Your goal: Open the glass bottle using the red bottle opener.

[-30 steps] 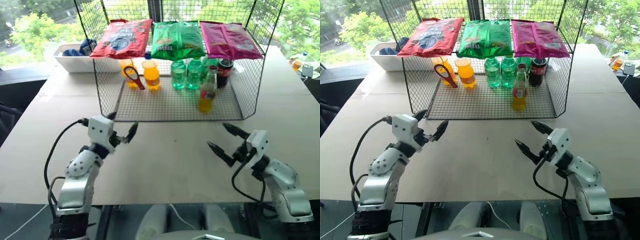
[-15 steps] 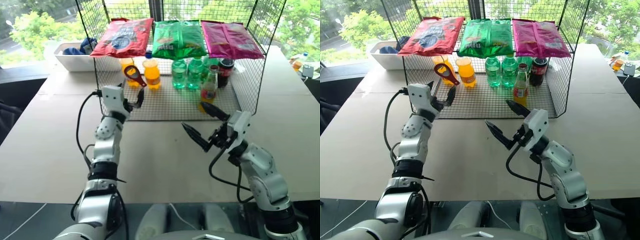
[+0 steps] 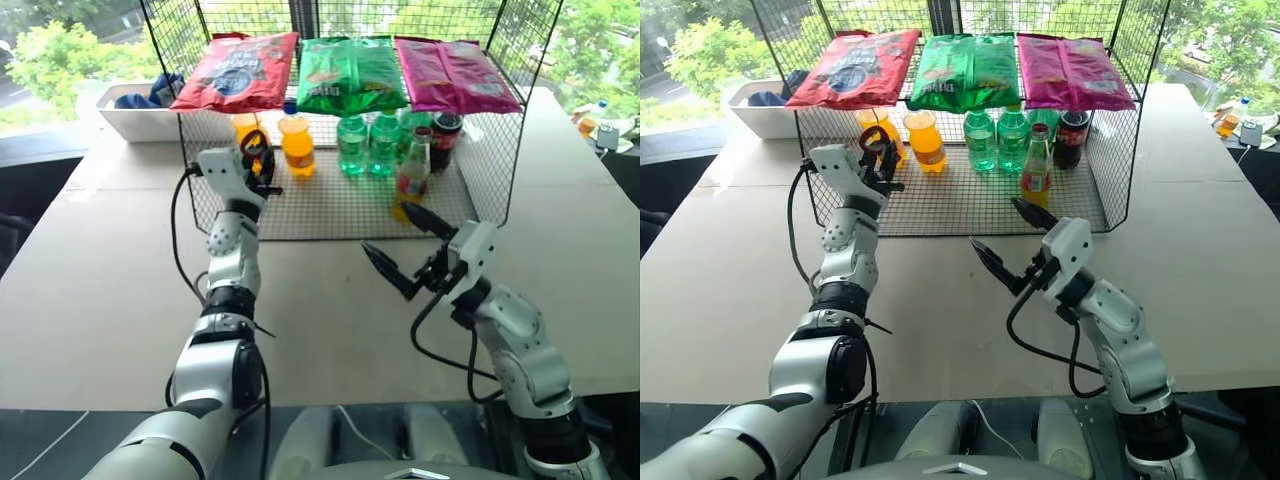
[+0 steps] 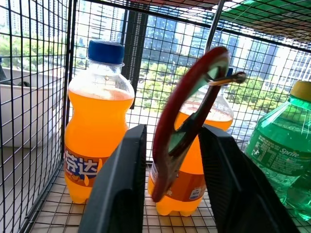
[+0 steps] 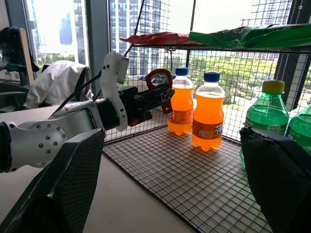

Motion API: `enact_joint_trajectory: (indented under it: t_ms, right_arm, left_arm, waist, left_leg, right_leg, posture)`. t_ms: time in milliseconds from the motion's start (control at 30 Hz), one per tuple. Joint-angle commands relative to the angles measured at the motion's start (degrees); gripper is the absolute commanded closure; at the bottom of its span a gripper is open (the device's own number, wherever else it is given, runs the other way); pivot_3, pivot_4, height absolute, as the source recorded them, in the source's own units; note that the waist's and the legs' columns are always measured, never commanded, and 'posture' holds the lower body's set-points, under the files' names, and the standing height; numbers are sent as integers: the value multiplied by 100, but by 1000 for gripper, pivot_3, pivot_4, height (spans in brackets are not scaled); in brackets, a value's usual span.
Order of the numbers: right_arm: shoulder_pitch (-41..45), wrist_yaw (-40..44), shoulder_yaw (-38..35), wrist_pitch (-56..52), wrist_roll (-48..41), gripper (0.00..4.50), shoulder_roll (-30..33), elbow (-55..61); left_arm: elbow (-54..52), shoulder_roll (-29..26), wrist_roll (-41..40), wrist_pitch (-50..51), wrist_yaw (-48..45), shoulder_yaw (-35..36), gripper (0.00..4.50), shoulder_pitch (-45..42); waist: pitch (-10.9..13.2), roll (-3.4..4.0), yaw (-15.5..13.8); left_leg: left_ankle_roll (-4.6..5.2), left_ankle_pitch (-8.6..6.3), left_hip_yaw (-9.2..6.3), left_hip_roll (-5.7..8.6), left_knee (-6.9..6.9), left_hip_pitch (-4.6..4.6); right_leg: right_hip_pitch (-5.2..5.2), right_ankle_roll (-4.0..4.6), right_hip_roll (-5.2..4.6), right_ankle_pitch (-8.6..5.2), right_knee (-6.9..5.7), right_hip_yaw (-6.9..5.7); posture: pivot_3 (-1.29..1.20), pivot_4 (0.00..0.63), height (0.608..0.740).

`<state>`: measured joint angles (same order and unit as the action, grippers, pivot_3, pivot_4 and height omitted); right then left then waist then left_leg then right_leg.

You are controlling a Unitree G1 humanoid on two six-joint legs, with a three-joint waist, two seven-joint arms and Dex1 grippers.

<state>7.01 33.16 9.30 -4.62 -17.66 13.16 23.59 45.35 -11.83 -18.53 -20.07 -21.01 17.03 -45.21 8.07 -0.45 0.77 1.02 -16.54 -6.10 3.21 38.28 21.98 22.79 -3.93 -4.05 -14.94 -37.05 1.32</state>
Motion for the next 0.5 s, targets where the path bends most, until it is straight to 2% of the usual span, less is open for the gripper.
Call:
enact_joint_trajectory:
  t_ms: [33,233,500]
  right_arm:
    - [-45,-37,69,184,63,0,-53,79]
    - [-5,-66,96,216,127,0,-82,26]
    - [0,-40,79,210,122,0,-39,-4]
  left_arm:
    - [-486,12,-246,113,-81,87,4456,-100]
    - [-958,189,-523,450,-113,116,4456,64]
    - [-2170,301,-1315,1880,-792,-98,4456,547]
  waist:
    - [0,0,4]
    - [-1,-3,6]
    - [-1,-3,9]
  left_leg:
    - [0,0,0,0,1,-1]
    - [0,0,0,-1,3,-2]
    - [0,0,-1,-1,3,-2]
  right_leg:
    - [0,0,0,0,-1,1]
    - [-1,0,1,0,-4,1]
    - [-1,0,1,0,-4,2]
  posture:
    - [0,150,740]
    - [0,150,740]
    - [0,150,740]
